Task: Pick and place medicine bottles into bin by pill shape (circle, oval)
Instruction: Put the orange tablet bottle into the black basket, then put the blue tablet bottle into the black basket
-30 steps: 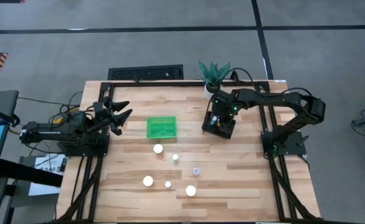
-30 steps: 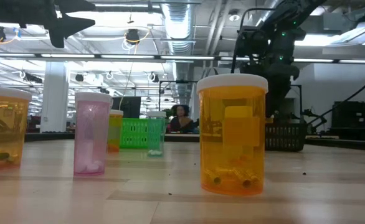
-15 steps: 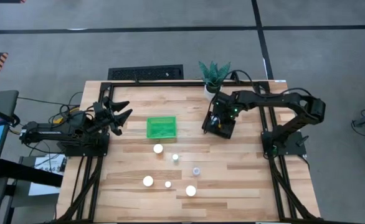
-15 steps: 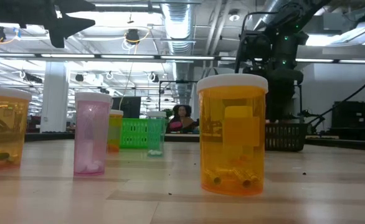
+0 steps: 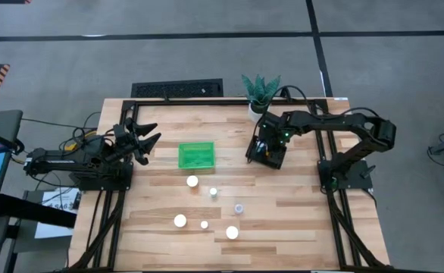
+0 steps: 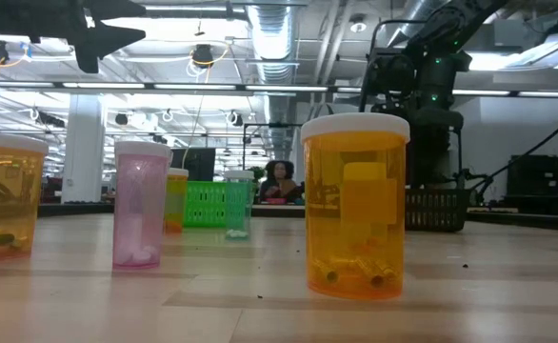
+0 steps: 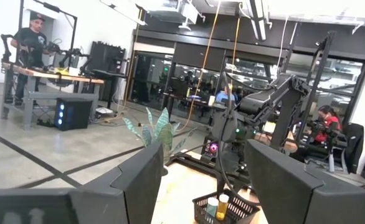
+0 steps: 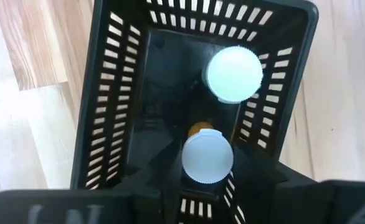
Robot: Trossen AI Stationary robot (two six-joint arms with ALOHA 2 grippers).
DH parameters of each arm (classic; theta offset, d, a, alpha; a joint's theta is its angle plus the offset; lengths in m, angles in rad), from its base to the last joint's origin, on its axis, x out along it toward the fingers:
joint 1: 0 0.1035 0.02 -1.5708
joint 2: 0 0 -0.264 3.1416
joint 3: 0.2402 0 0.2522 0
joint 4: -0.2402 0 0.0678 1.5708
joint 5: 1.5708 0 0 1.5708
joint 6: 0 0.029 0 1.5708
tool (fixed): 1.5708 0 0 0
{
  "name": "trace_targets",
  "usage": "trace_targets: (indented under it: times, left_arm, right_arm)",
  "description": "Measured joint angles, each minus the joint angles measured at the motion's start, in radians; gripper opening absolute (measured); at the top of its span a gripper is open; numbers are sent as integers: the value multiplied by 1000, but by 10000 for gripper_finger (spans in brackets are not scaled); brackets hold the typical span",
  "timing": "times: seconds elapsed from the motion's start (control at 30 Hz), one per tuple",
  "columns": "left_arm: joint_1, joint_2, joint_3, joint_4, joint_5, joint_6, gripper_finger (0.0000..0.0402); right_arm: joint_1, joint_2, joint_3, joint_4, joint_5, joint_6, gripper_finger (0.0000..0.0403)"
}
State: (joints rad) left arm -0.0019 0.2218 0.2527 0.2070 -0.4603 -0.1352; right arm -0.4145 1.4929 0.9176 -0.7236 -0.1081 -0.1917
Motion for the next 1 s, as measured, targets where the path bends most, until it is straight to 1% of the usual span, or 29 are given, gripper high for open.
trace_targets:
  times: [0.2, 0.53, 0.67, 0.83, 0.93, 1.0]
  left_arm:
    - [0, 0, 0, 0, 0, 0, 220]
    - [0, 0, 0, 0, 0, 0, 220]
    - [0, 0, 0, 1, 0, 0, 220]
    - [0, 0, 0, 1, 0, 0, 220]
    - [0, 0, 0, 1, 0, 0, 220]
    - [0, 0, 0, 1, 0, 0, 220]
  right_arm:
    - [0, 1, -1, -6, 1, -1, 165]
    - [-1, -2, 14, -26, 3, -3, 214]
    - [-1, -2, 72, -88, 4, -3, 227]
    - [0, -2, 186, -205, 4, 0, 229]
    - [19, -3, 266, -268, 4, 10, 227]
    - [47, -3, 309, -273, 3, 22, 226]
